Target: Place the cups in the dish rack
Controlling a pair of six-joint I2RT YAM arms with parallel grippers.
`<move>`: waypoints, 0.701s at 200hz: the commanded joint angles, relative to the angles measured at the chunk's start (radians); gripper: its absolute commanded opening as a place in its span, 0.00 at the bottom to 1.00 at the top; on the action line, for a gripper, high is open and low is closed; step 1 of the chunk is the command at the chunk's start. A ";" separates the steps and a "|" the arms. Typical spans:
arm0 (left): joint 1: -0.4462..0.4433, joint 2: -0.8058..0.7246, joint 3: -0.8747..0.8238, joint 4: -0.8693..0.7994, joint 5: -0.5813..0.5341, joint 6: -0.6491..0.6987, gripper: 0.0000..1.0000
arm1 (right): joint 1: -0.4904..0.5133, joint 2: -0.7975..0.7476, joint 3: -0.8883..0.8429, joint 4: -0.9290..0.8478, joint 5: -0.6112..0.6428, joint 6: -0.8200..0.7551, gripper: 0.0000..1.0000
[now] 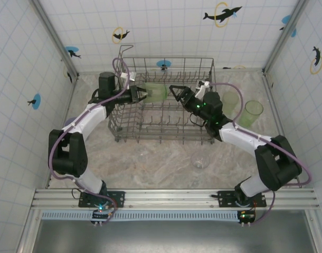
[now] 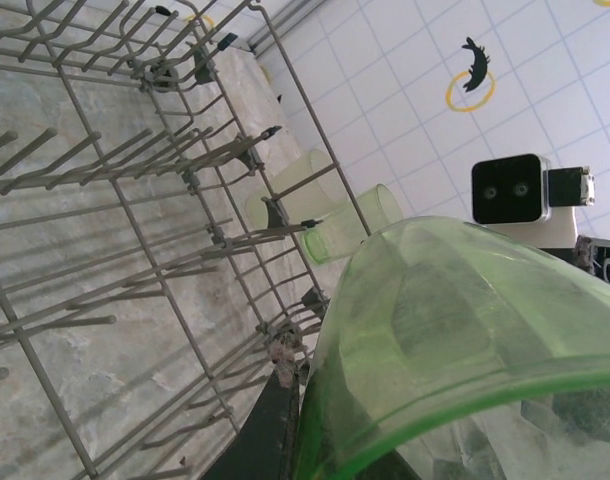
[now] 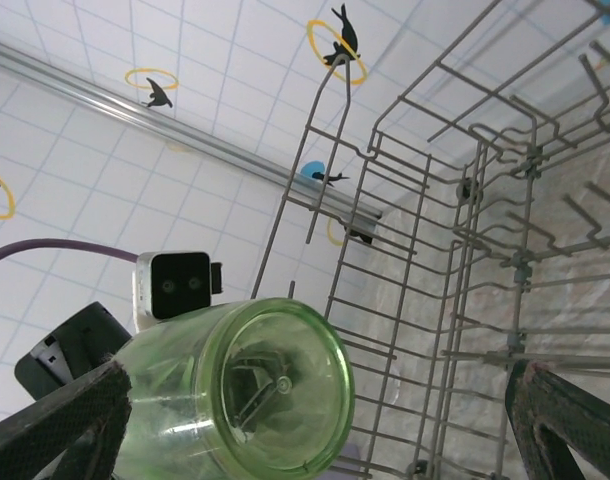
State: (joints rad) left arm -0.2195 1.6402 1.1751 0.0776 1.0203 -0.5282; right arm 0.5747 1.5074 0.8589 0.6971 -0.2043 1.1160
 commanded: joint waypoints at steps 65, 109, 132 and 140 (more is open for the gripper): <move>0.006 0.032 0.001 0.245 0.023 -0.133 0.00 | 0.037 0.183 0.151 0.233 -0.032 0.231 1.00; 0.006 0.046 -0.007 0.312 0.020 -0.186 0.00 | 0.060 0.269 0.204 0.330 -0.047 0.295 0.98; 0.006 0.066 0.003 0.314 0.030 -0.197 0.00 | 0.062 0.295 0.204 0.400 -0.035 0.341 0.97; 0.006 0.071 0.008 0.314 0.032 -0.202 0.00 | 0.059 0.302 0.198 0.417 -0.028 0.361 0.97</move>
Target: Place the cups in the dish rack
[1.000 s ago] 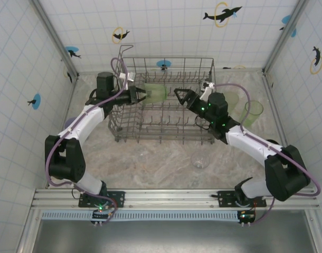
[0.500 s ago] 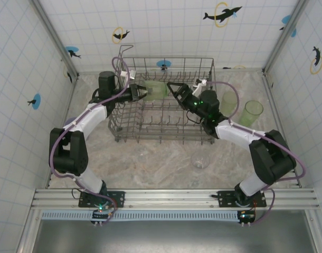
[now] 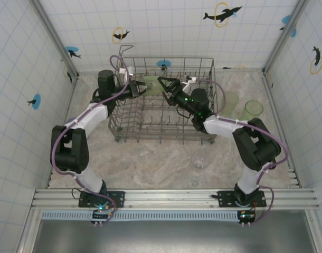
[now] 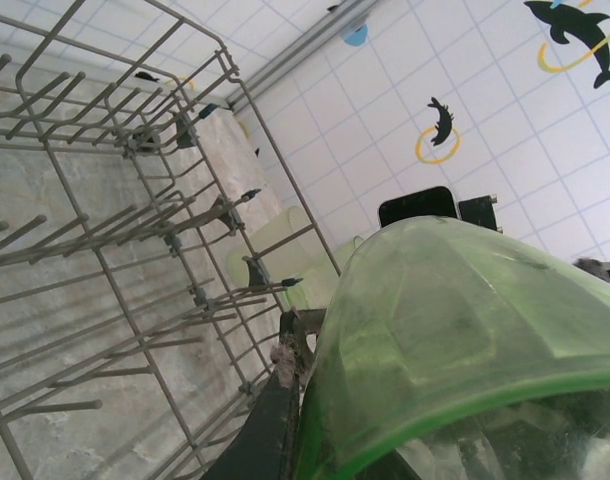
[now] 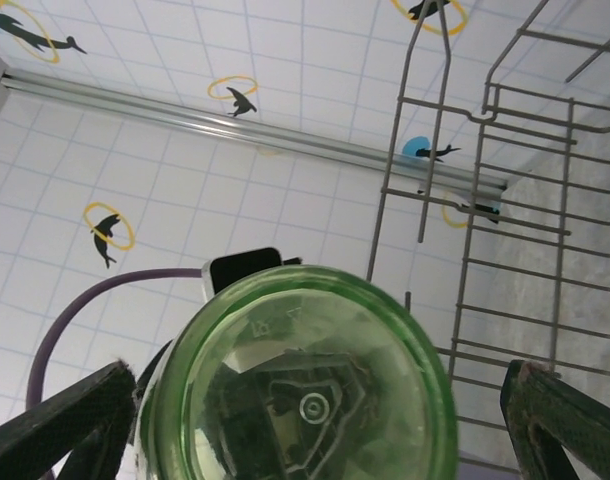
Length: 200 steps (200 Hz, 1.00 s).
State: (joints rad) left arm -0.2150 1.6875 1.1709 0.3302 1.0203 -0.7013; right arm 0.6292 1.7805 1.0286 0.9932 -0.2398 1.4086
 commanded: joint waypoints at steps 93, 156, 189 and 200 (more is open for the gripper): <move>-0.017 0.043 0.013 0.082 0.026 -0.053 0.00 | 0.013 0.077 0.073 0.154 0.010 0.110 0.82; -0.022 0.007 0.021 -0.026 -0.046 0.002 0.09 | 0.004 0.058 0.052 0.142 0.010 0.085 0.57; -0.022 -0.015 0.047 -0.108 -0.085 0.048 0.38 | 0.000 0.023 0.033 0.102 0.017 0.042 0.51; -0.022 -0.024 0.050 -0.120 -0.091 0.054 0.47 | -0.005 0.010 0.024 0.092 0.024 0.034 0.51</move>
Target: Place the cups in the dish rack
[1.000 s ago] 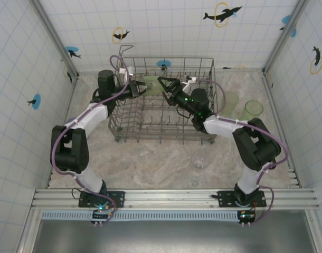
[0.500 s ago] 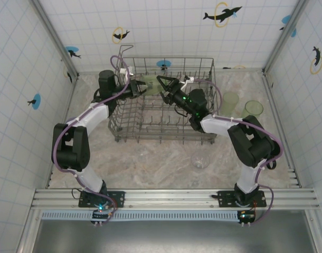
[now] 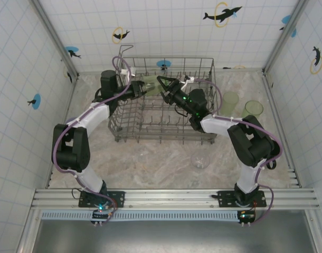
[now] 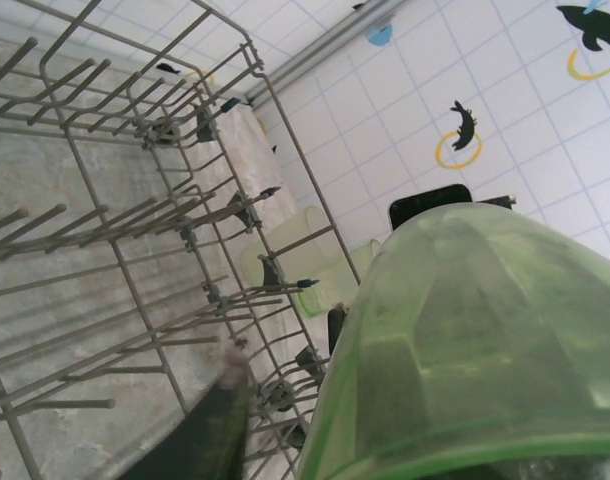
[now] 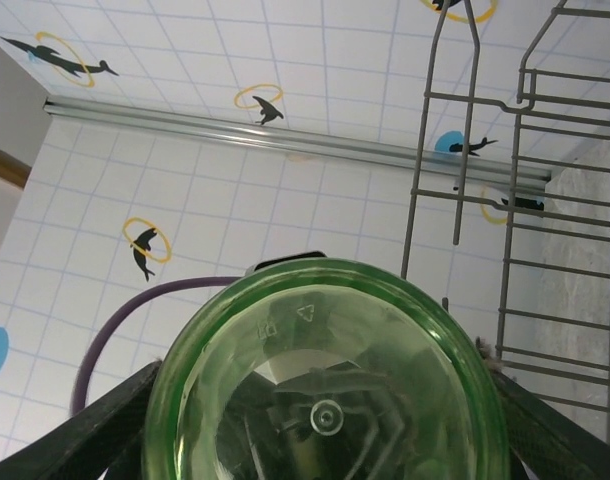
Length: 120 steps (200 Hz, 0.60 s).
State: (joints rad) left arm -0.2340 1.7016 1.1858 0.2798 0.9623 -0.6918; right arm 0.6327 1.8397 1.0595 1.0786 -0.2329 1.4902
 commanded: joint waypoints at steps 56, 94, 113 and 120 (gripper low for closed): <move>-0.001 -0.097 0.069 -0.193 -0.124 0.097 0.80 | -0.037 -0.135 -0.052 -0.092 0.042 -0.122 0.50; 0.004 -0.147 0.102 -0.310 -0.233 0.130 0.88 | -0.051 -0.212 -0.059 -0.253 0.102 -0.248 0.51; 0.008 -0.171 0.120 -0.347 -0.264 0.130 0.92 | -0.055 -0.243 -0.048 -0.349 0.140 -0.330 0.51; 0.010 -0.183 0.125 -0.352 -0.275 0.128 0.93 | -0.055 -0.252 -0.042 -0.381 0.155 -0.359 0.52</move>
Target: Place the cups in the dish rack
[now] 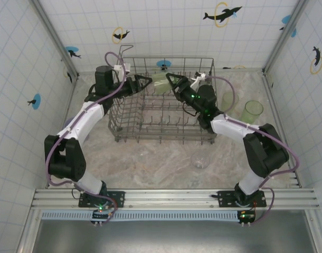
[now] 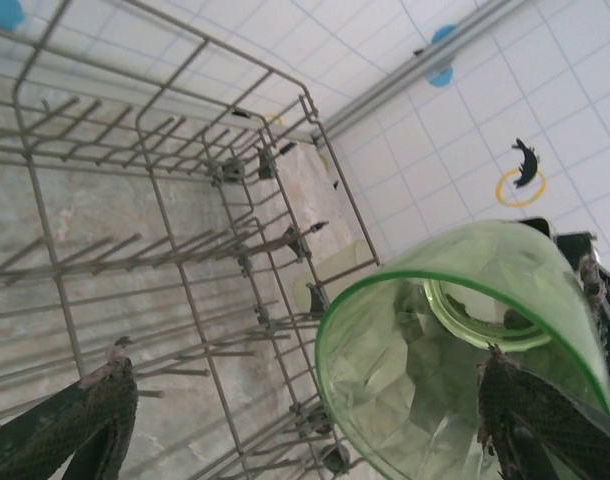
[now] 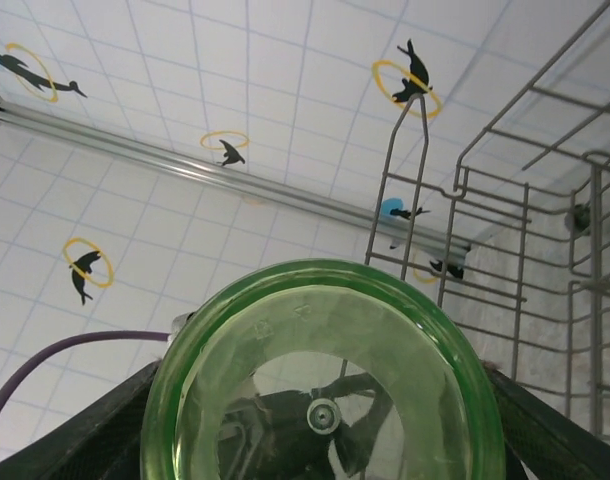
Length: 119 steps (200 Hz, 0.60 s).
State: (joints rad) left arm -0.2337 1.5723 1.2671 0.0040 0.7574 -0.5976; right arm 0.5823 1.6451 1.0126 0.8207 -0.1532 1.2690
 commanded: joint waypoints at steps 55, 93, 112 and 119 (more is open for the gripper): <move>0.030 -0.148 0.096 -0.222 -0.395 0.094 0.97 | -0.006 -0.096 0.054 -0.331 0.176 -0.330 0.51; 0.063 -0.156 0.125 -0.299 -0.546 0.208 0.97 | -0.003 -0.093 0.108 -0.455 0.234 -0.440 0.52; 0.097 -0.138 0.136 -0.330 -0.576 0.220 0.97 | 0.005 -0.081 0.148 -0.511 0.268 -0.496 0.52; 0.120 -0.129 0.137 -0.337 -0.571 0.215 0.97 | 0.010 -0.077 0.164 -0.532 0.278 -0.516 0.52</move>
State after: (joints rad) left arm -0.1604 1.4250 1.3739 -0.2546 0.2710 -0.4412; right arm 0.5819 1.5974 1.0904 0.3553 0.0505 0.8631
